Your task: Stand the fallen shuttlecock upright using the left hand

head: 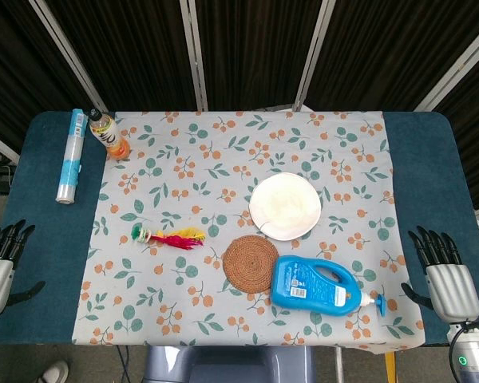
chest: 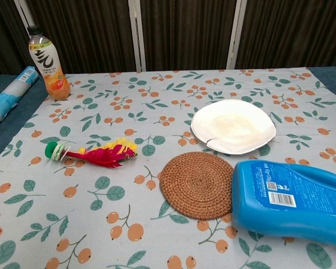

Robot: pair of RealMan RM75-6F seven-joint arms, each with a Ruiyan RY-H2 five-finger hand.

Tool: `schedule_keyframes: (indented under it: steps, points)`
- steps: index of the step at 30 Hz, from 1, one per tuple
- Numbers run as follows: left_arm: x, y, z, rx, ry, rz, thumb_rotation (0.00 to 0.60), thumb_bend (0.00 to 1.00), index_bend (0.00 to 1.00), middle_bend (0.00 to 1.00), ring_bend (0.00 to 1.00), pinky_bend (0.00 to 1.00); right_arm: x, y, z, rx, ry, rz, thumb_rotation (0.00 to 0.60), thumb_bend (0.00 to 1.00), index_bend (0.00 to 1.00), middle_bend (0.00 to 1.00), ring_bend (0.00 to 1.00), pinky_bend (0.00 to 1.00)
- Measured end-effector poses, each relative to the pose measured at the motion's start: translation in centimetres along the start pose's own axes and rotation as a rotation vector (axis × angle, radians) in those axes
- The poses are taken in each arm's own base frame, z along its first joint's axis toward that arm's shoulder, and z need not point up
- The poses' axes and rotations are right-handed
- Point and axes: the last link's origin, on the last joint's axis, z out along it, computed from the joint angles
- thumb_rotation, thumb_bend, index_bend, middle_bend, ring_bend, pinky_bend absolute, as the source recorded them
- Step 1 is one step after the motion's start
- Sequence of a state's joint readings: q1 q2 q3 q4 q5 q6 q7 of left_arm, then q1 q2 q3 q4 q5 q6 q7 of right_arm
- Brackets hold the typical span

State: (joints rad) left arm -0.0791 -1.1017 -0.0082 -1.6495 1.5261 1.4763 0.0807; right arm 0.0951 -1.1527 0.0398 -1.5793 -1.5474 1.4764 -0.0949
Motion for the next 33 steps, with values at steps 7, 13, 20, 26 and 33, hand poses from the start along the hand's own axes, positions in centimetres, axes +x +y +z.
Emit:
schedule_keyframes:
  steps: [7, 13, 20, 26, 33]
  points:
    - [0.02, 0.02, 0.05, 0.000, -0.001, -0.001, 0.600, 0.19, 0.00, 0.00, 0.00, 0.00, 0.03, 0.00, -0.05, -0.001, 0.000, 0.000, 0.600, 0.12, 0.00, 0.00, 0.00, 0.00]
    - [0.00, -0.06, 0.05, 0.003, -0.002, -0.002, 0.600, 0.19, 0.00, 0.00, 0.00, 0.00, 0.00, -0.05, -0.01, -0.001, 0.000, -0.001, 0.600, 0.12, 0.00, 0.00, 0.00, 0.00]
    - [-0.07, -0.09, 0.12, 0.004, -0.007, 0.000, 0.600, 0.19, 0.00, 0.00, 0.00, 0.00, -0.06, -0.06, 0.08, -0.005, 0.003, -0.003, 0.600, 0.12, 0.00, 0.00, 0.00, 0.00]
    - [-0.05, 0.02, 0.01, 0.002, -0.005, 0.000, 0.600, 0.18, 0.00, 0.00, 0.00, 0.00, 0.07, 0.00, -0.07, -0.004, 0.007, -0.007, 0.600, 0.12, 0.01, 0.00, 0.00, 0.00]
    - [-0.30, 0.60, 0.50, -0.018, -0.028, 0.022, 0.600, 0.20, 0.08, 0.00, 0.00, 0.00, 0.13, 0.04, -0.16, -0.010, 0.008, -0.008, 0.600, 0.12, 0.02, 0.00, 0.00, 0.00]
